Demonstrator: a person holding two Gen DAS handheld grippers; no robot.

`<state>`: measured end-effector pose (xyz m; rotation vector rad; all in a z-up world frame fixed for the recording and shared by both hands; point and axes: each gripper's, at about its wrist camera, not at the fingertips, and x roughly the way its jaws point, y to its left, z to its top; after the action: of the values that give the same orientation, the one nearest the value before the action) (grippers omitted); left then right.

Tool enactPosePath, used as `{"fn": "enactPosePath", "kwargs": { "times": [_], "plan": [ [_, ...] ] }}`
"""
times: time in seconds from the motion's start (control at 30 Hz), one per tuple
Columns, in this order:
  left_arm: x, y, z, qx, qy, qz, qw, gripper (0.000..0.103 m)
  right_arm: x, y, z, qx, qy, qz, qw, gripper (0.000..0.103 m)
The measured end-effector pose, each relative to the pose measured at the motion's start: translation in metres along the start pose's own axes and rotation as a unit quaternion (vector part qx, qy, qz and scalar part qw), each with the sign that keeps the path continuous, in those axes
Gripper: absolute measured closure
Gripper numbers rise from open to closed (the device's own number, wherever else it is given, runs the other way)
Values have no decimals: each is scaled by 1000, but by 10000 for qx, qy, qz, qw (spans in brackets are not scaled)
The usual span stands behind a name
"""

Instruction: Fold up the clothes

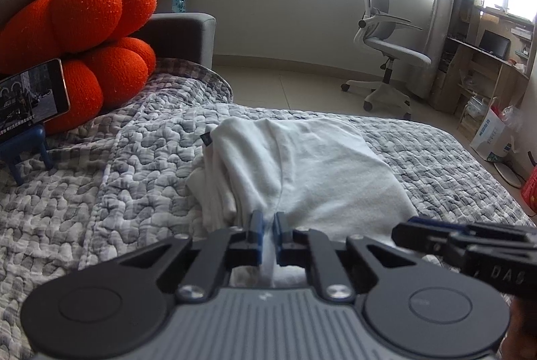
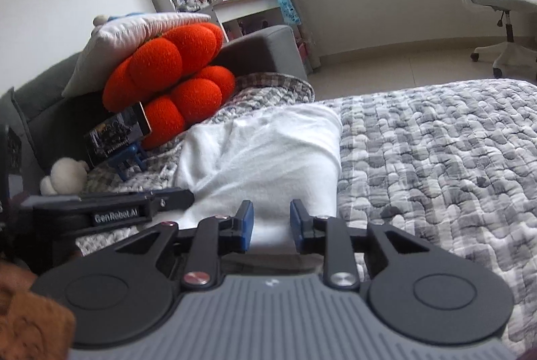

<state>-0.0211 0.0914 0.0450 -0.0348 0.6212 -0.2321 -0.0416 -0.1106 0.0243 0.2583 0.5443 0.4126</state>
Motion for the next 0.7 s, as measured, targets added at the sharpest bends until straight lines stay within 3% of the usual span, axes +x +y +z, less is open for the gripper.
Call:
{"fn": "enactPosePath", "kwargs": {
  "times": [0.2,0.3,0.47,0.57,0.63,0.7],
  "plan": [
    [1,1,0,-34,12,-26,10000,94,5,-9,-3,157,133,24,9998,89],
    [0,0,-1,4,3,-16,10000,94,-6,-14,-1,389,192,69,9990,89],
    [1,1,0,-9,13,-32,10000,94,-6,-18,-9,238,290,-19,9993,91],
    [1,2,0,-39,14,-47,10000,94,-8,-30,-6,630,384,162,9971,91],
    [1,1,0,-25,10,-27,10000,94,-13,-33,2,764,365,222,9962,91],
    [1,0,0,-22,9,-22,10000,94,-9,-32,13,653,311,179,9972,79]
  ]
}}
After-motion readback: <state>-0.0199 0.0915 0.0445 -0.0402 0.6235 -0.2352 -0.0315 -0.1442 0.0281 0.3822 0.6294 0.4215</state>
